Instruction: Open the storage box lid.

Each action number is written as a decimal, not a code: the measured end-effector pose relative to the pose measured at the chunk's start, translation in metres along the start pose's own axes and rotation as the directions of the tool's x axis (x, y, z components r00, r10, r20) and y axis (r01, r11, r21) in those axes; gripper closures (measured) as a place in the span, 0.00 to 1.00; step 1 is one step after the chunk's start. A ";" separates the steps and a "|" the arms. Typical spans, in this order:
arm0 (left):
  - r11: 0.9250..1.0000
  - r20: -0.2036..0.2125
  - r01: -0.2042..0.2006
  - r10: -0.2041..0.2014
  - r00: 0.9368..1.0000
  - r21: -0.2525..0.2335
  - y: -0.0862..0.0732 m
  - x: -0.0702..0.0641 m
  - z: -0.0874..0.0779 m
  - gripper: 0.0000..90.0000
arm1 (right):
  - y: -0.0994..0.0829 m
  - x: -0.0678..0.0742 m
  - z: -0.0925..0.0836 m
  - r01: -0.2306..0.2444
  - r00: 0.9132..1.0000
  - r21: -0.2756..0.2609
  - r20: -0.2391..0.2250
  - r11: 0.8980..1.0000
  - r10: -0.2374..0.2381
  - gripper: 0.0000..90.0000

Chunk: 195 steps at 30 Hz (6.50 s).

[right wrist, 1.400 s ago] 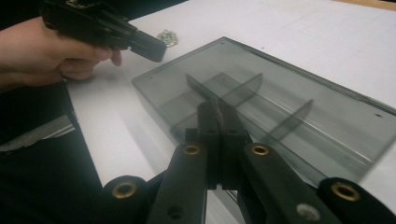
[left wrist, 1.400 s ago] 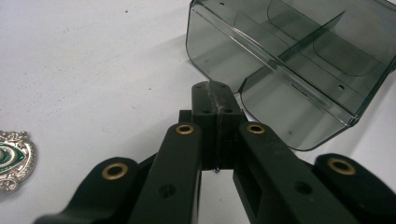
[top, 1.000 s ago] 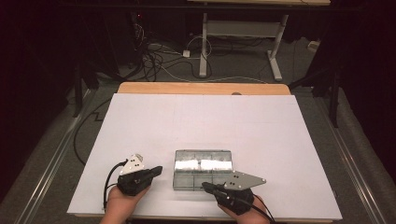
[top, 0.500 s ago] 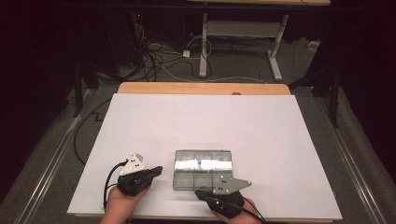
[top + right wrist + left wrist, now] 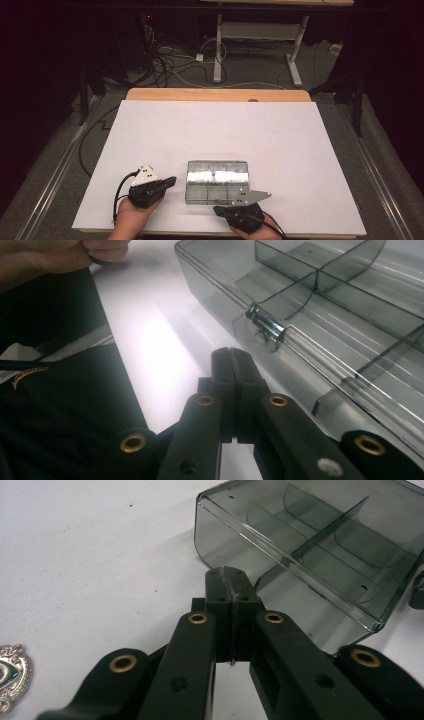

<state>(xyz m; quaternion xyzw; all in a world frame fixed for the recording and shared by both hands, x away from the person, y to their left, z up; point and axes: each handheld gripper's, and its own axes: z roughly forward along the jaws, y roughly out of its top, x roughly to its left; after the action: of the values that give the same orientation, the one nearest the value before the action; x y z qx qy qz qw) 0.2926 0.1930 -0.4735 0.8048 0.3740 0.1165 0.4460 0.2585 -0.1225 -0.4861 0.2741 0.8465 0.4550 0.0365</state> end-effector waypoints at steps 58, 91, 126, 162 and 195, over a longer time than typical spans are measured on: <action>1.000 0.026 0.000 0.001 1.000 -0.017 0.000 0.001 -0.002 0.98 | -0.004 -0.005 -0.006 -0.034 0.999 -0.057 0.008 0.998 0.034 1.00; 0.999 0.021 -0.029 0.029 0.999 -0.024 0.001 -0.005 -0.005 0.97 | -0.003 -0.004 -0.005 -0.033 0.999 -0.056 0.024 0.998 0.035 1.00; 0.999 0.029 -0.031 0.032 0.999 -0.024 0.001 -0.004 -0.005 0.97 | -0.001 -0.004 -0.011 -0.031 0.999 -0.121 0.003 0.992 0.032 1.00; 0.996 0.150 -0.043 0.055 0.987 -0.082 0.013 -0.020 0.000 0.97 | 0.026 -0.001 -0.024 0.032 0.998 -0.211 0.057 0.977 -0.021 1.00; 0.994 0.170 -0.039 0.056 0.984 -0.102 0.020 -0.017 0.006 0.97 | 0.000 -0.012 -0.048 0.017 0.988 -0.185 0.154 0.983 0.012 1.00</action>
<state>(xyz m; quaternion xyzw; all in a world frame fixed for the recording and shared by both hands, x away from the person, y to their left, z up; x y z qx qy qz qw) 0.2941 0.1706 -0.4579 0.7977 0.3085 0.0753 0.5126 0.2538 -0.1648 -0.4604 0.3028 0.7953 0.5093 0.1281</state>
